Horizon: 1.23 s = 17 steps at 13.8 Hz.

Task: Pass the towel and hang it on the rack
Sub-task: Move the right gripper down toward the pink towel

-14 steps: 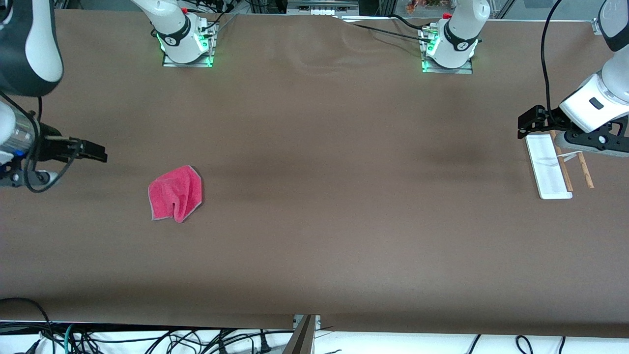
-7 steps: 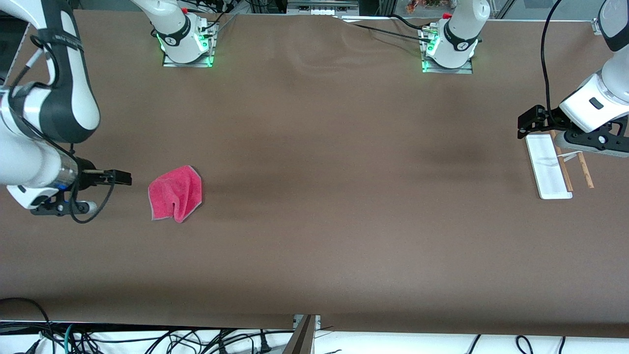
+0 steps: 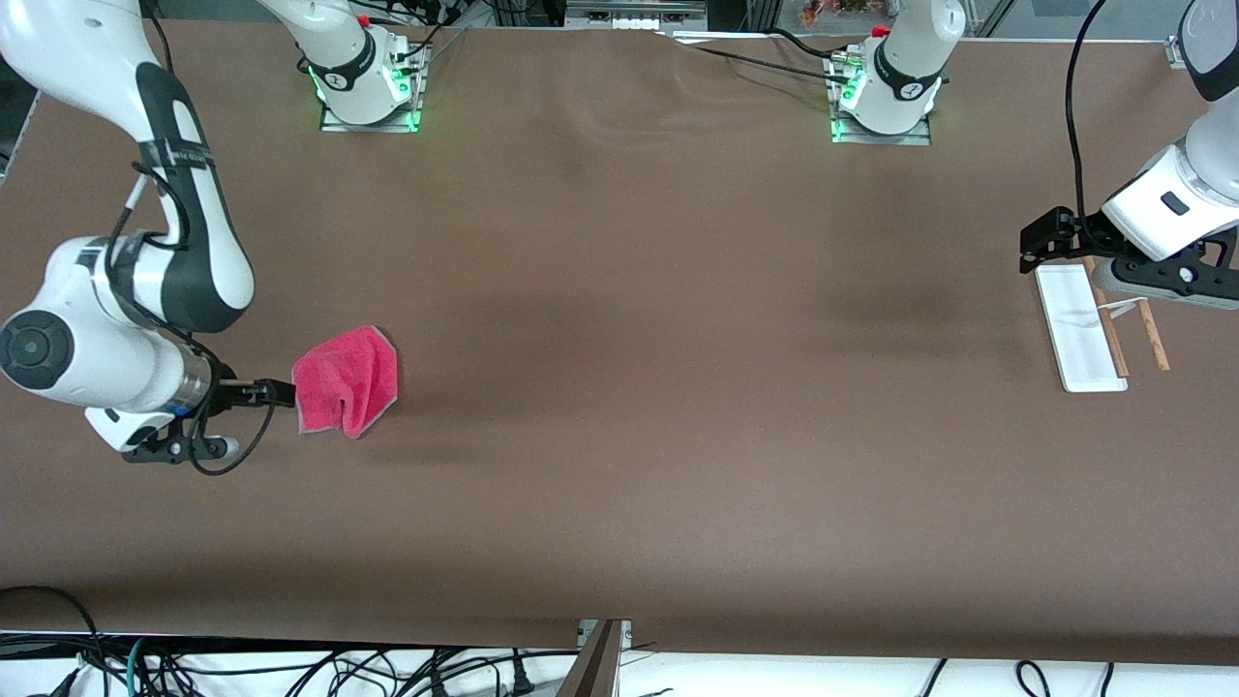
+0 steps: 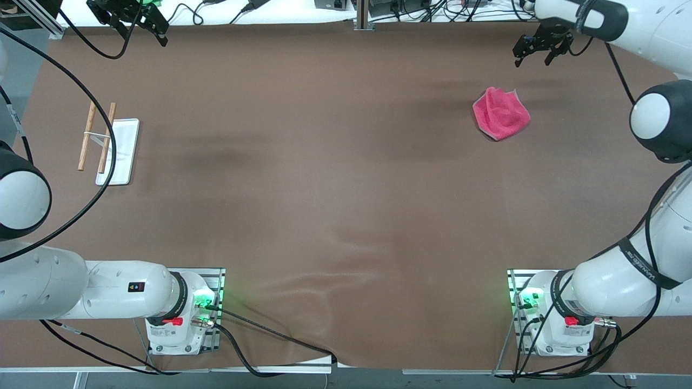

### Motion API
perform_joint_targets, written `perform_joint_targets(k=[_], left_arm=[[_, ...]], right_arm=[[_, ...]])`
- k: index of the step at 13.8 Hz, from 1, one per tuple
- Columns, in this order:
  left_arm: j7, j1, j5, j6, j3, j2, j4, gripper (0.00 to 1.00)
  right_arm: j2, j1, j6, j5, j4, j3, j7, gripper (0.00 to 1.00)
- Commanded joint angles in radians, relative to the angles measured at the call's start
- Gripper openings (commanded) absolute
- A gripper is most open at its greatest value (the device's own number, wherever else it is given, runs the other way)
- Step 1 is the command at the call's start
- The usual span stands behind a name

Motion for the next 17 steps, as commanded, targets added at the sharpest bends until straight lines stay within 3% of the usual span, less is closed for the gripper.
perform_joint_targets(k=[1,7,17], left_arm=[[0.008,0.001,0.001,-0.015,-0.001,-0.012,0.005,1.0],[0.008,0.002,0.001,-0.015,-0.001,-0.012,0.005,1.0],[0.008,0.004,0.001,-0.015,-0.001,-0.012,0.005,1.0]], right_arm=[[0.052,-0.005,0.092,0.013,0.016,0.005,-0.051,1.0],[0.142,-0.007,0.244,0.013,0.015,0.003,-0.054,1.0],[0.188,-0.025,0.25,0.015,-0.004,0.003,-0.142,1.0]])
